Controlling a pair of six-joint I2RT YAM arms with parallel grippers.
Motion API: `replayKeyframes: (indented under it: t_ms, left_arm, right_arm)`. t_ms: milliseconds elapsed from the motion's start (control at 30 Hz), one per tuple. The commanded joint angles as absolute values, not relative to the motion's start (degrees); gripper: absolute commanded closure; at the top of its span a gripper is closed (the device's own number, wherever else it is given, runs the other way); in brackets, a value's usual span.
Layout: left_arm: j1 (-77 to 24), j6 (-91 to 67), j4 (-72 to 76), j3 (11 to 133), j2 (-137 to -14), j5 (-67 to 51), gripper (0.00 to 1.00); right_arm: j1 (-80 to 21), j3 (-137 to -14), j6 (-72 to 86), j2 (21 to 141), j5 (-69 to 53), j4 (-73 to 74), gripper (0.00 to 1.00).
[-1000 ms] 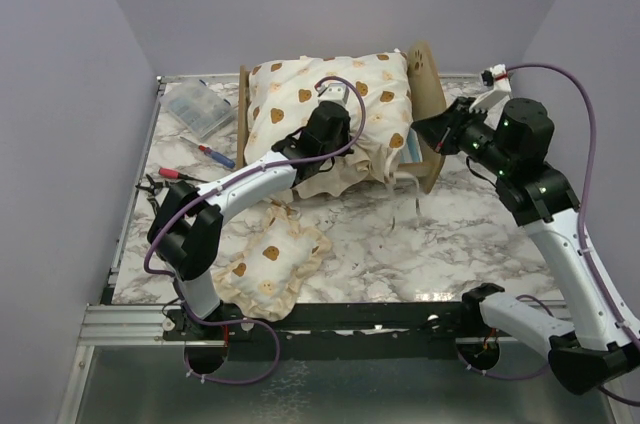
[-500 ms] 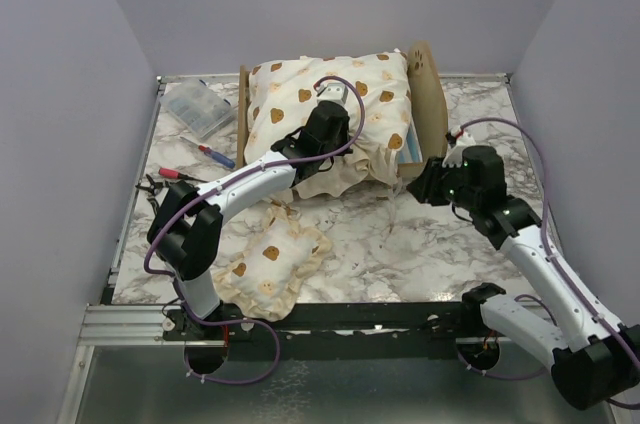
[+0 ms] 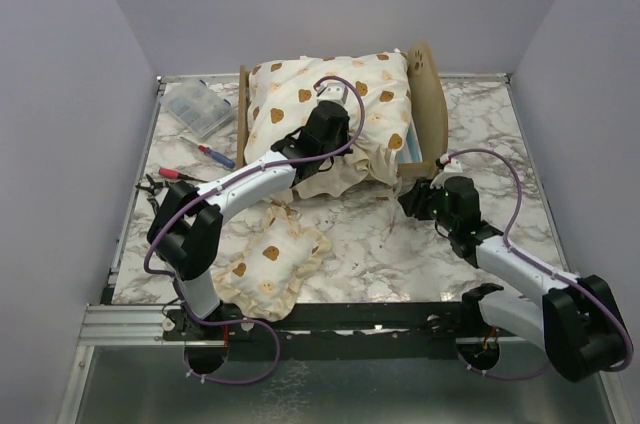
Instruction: Set up the pet bed
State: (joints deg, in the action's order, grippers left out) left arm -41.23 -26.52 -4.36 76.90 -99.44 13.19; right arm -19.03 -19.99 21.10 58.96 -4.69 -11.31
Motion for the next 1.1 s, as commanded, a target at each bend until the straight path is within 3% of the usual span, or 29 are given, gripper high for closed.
replayKeyframes:
  t_ms: [0,567,733,933,1067]
  left_arm:
    - [-40.4,-26.4,-4.5,76.4,-99.2,14.3,1.0]
    - [-40.1,-27.5,-4.5,76.2,-99.4,13.0,1.0]
    - [-40.1,-27.7,-4.5,76.0,-99.3,12.8,1.0]
    - [-39.9,-27.6,-4.4,75.9,-99.0,13.1,1.0]
    - [-39.7,-27.1,-4.5,75.6,-98.7,13.7,1.0]
  right_arm:
    - [-18.8,-17.6,22.0,63.5,-1.4,-30.1,0.54]
    - [-18.8,-19.0,24.8,83.7,1.4,-49.0,0.53]
    - [-18.9,-19.7,24.2,85.3,0.4,-49.4,0.7]
    - [-18.9,-18.3,23.9,81.6,-1.9,-45.2,0.99]
    - [-18.9,-18.2,23.2,73.1,-1.6,-36.0,0.99]
